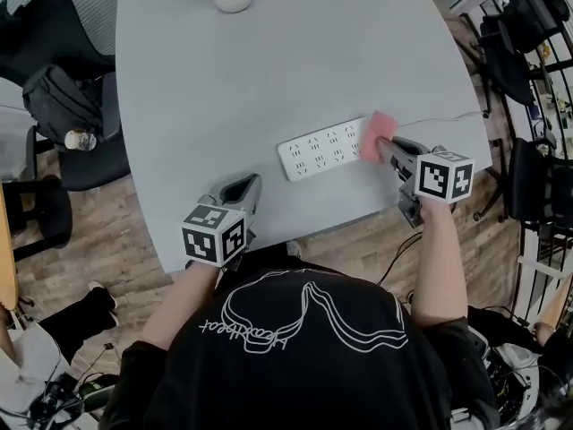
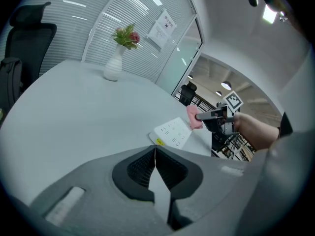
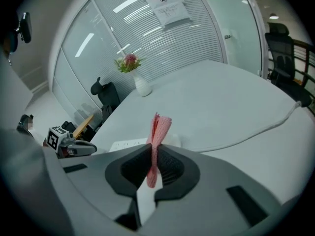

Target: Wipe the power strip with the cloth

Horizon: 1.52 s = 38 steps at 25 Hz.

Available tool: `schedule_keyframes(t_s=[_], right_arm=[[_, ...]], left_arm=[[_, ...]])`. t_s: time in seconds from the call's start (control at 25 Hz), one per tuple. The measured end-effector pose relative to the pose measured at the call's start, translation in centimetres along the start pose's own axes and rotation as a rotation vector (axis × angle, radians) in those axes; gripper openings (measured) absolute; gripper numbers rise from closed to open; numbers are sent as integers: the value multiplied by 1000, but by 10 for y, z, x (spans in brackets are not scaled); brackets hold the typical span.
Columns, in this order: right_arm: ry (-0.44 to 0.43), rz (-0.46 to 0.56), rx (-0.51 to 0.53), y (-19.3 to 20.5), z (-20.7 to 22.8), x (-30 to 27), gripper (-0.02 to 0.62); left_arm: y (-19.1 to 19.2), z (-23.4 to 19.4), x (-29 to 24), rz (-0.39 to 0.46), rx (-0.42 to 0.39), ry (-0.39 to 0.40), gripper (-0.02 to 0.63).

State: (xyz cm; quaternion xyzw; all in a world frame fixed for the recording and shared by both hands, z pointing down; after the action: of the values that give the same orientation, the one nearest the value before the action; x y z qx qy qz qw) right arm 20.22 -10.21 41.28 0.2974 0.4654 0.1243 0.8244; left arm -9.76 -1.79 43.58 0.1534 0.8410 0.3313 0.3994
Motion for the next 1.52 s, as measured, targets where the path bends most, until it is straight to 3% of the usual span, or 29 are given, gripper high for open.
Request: schedule_keyframes(t_s=[0.32, 0.72, 1.04, 1.52], right_arm=[[-141, -3, 85, -4, -61, -12, 37], [-268, -85, 145, 16, -116, -49, 37], [-318, -143, 181, 29, -140, -76, 37], [-292, -204, 222, 39, -139, -94, 37]], left_arm=[[0, -2, 4, 12, 7, -10, 15], [5, -8, 7, 18, 29, -27, 14], [8, -13, 10, 19, 42, -39, 15], [12, -18, 11, 17, 53, -44, 15]])
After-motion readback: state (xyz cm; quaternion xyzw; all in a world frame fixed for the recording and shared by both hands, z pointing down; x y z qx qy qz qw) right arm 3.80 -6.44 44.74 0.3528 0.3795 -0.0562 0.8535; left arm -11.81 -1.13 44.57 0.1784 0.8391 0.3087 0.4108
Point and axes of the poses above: the fingertips, and each gripper's own axes: x backward along the fingers, z to its right, y out of its underside, the point moved 5 cm from there along x, backward along the fingers, and after that the axes turned 3 degrees about y, right-handed, at the moved point
